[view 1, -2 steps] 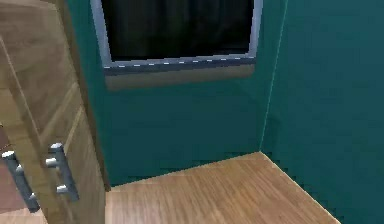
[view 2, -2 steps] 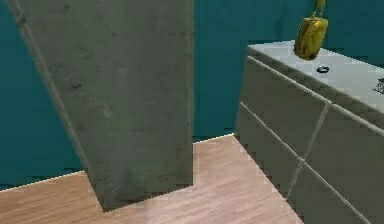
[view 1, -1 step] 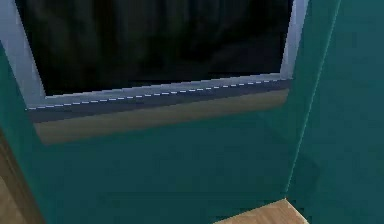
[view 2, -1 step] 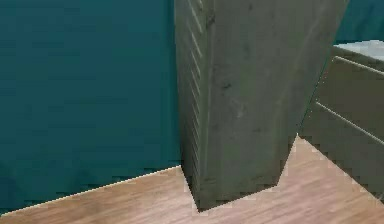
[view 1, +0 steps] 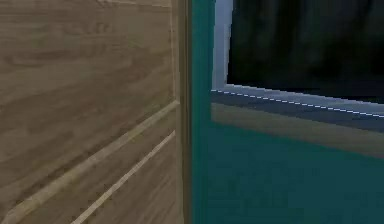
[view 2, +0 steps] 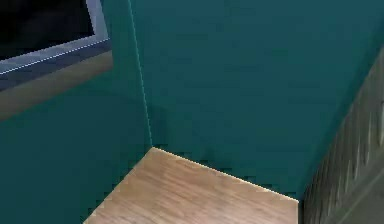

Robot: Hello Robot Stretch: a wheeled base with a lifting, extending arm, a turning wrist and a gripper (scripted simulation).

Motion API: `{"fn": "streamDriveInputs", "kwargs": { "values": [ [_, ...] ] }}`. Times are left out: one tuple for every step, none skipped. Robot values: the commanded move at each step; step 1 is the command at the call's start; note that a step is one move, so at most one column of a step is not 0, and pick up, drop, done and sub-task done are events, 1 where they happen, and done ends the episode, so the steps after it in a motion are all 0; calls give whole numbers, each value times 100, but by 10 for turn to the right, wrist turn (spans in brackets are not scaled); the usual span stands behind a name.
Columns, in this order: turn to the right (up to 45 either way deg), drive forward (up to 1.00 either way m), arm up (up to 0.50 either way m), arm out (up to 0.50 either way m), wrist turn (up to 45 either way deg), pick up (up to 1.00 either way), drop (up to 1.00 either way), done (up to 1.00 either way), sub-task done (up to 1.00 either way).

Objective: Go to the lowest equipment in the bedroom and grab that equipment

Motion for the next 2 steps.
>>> {"fn": "streamDriveInputs", "kwargs": {
  "values": [
    [-450,0,0,0,0,0,0,0,0],
    [-450,0,0,0,0,0,0,0,0]
  ]
}}
